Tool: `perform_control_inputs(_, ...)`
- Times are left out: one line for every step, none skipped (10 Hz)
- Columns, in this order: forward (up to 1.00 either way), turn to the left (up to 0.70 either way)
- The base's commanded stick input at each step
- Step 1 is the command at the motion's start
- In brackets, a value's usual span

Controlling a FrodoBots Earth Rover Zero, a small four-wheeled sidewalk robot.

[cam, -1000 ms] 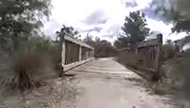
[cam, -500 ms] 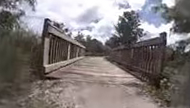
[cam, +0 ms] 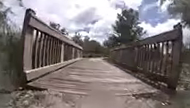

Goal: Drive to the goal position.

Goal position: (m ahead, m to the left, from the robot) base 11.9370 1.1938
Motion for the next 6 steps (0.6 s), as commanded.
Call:
perform_control_inputs(1.0, 0.0)
perform_control_inputs(1.0, 0.0)
perform_control_inputs(1.0, 0.0)
perform_control_inputs(1.0, 0.0)
perform_control_inputs(1.0, 0.0)
perform_control_inputs(1.0, 0.0)
